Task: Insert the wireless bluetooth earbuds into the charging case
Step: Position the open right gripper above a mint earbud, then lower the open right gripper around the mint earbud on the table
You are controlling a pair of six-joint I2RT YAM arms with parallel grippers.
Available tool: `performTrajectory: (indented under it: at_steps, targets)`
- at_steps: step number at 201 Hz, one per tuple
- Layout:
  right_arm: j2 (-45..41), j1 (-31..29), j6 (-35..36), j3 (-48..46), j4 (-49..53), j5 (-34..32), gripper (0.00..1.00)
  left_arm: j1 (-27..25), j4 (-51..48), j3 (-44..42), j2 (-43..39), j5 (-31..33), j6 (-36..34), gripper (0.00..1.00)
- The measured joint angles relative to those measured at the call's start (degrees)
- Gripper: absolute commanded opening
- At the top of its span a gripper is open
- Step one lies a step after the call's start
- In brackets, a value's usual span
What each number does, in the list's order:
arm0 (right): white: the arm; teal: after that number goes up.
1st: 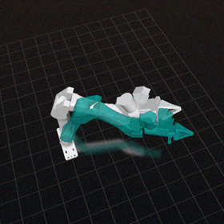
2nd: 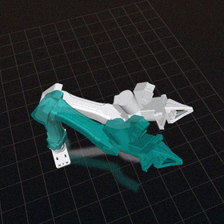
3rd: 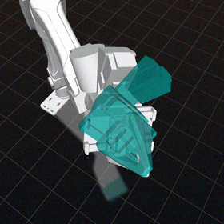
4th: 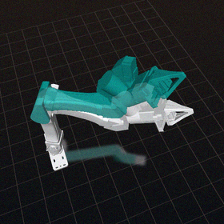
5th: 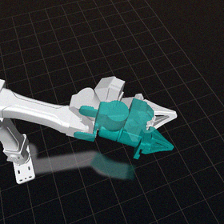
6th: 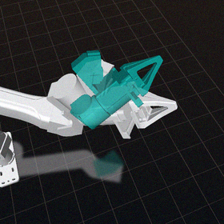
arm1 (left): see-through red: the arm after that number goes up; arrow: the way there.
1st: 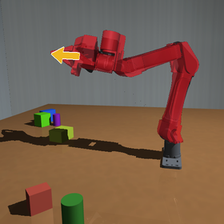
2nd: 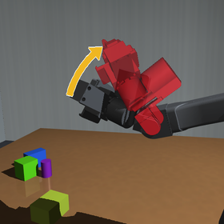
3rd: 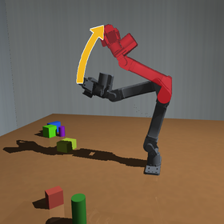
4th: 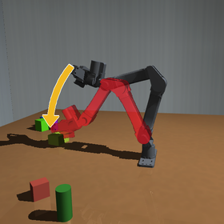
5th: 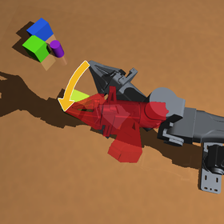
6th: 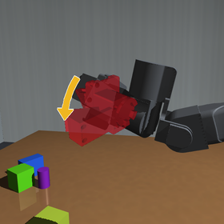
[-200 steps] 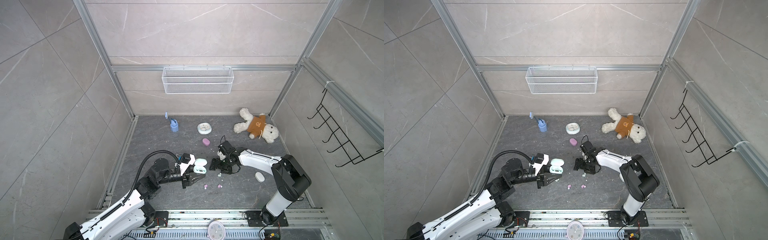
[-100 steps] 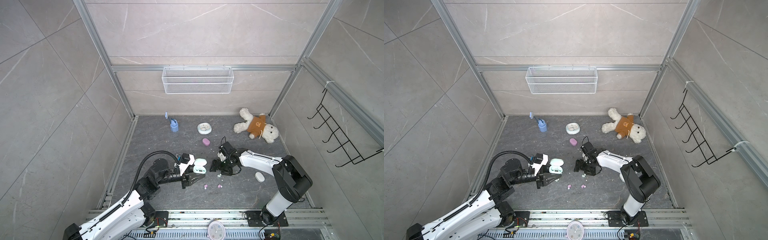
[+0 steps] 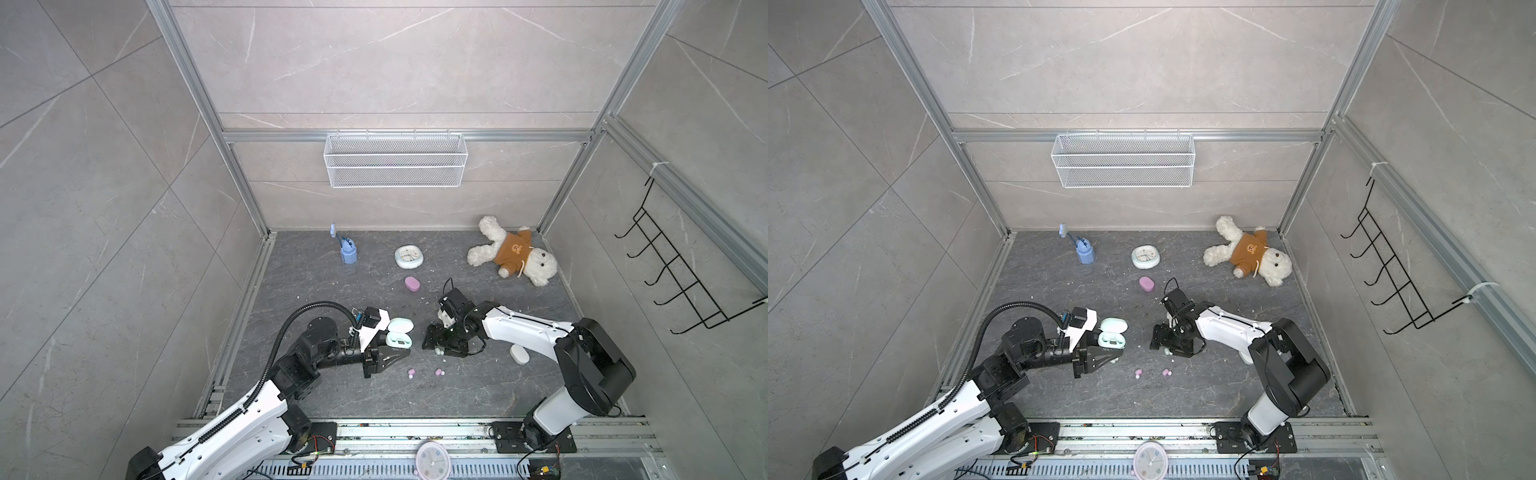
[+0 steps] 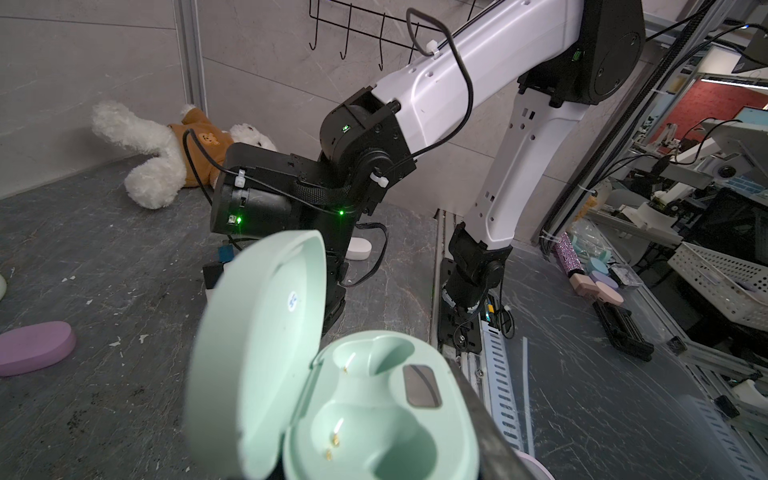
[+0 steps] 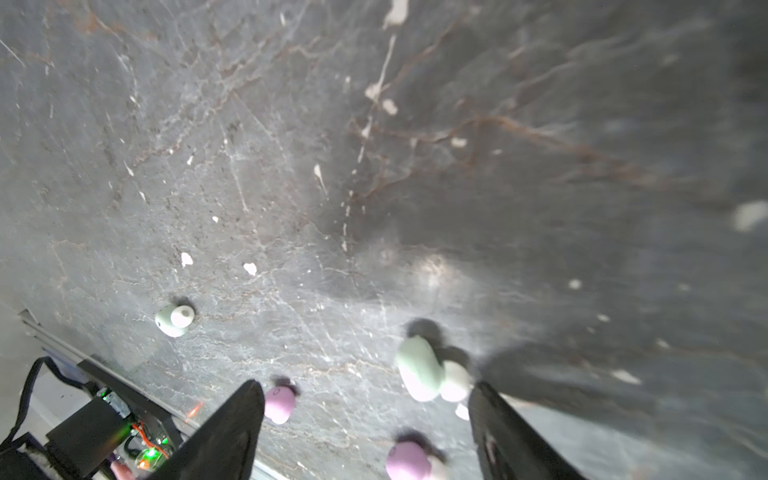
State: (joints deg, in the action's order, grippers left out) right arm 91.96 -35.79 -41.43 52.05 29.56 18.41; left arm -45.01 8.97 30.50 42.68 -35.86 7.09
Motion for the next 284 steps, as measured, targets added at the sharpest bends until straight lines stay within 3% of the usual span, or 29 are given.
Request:
performTrajectory:
  at_steps: [45,94,164,284]
  targets:
    - [-0.2,-0.9,2.5,5.3,6.7,-4.8,0.64,0.0,0.0,0.0,0.0,0.0,0.0,0.19]
    - [4.0,-2.4,8.9,10.1,9.6,-5.6,0.5,0.0,0.0,0.0,0.0,0.0,0.0,0.19]
    - [9.3,-2.4,17.1,13.9,14.2,-5.8,0.41,0.0,-0.4,0.0,0.0,0.1,0.0,0.19]
    - [11.2,-2.4,18.2,13.9,14.8,-7.3,0.37,0.0,-0.5,0.0,0.0,0.9,0.0,0.19]
